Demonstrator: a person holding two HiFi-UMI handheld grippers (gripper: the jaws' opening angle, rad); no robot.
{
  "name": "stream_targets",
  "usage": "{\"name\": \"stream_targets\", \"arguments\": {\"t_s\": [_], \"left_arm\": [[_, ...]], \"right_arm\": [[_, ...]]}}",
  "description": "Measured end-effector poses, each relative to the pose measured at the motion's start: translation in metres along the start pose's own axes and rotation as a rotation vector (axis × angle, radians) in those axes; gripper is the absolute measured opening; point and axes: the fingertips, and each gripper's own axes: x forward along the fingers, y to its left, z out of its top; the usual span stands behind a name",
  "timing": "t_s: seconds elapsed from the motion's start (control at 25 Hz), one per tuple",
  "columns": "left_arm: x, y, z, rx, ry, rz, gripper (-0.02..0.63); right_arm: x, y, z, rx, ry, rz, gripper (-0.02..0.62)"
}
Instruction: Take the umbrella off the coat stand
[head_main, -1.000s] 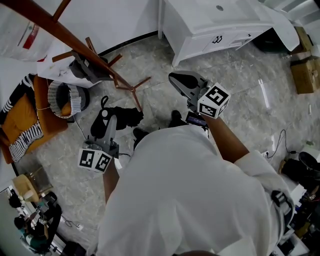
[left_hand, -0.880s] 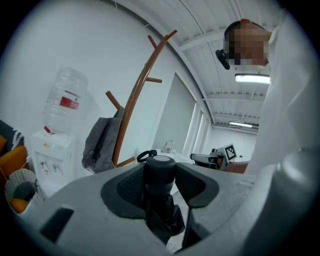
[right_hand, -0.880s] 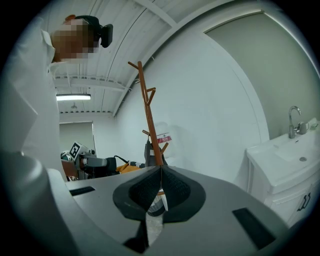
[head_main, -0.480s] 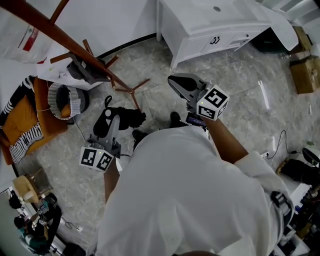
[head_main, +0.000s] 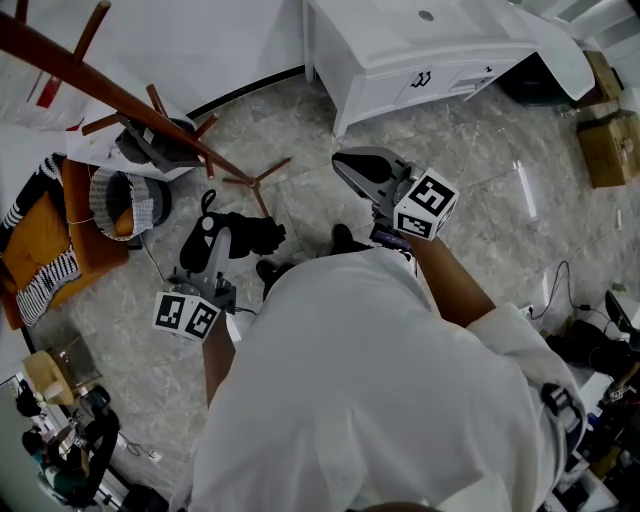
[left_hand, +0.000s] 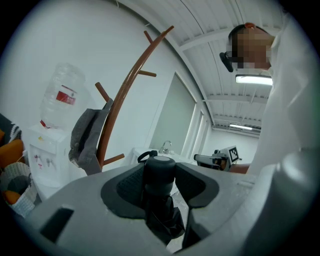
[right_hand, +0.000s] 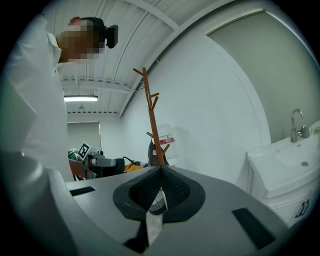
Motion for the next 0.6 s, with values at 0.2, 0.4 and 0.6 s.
{"name": "stream_targets", "arguments": {"t_s": [0.2,0.4,0.6], "left_arm": [[0.017,-0.011,-0.004,-0.007,-0.011,0.016,0.195],[0.033,-0.022,-0.01,-0.03,-0.028,0.025,0.195],[0.043,-0.023,-0.017,-0.05,-0.033,0.044,0.195]], "right_arm": [[-0.019,-0.016,-0.003,0.006,-0.018,0.014,0.015],[-0.036,-0.033,-0.005,0.007,-0.029,0.027,0.015],[-0.048,-0.049,-0.012,0.031,-0.027,0.02,0.015]]}}
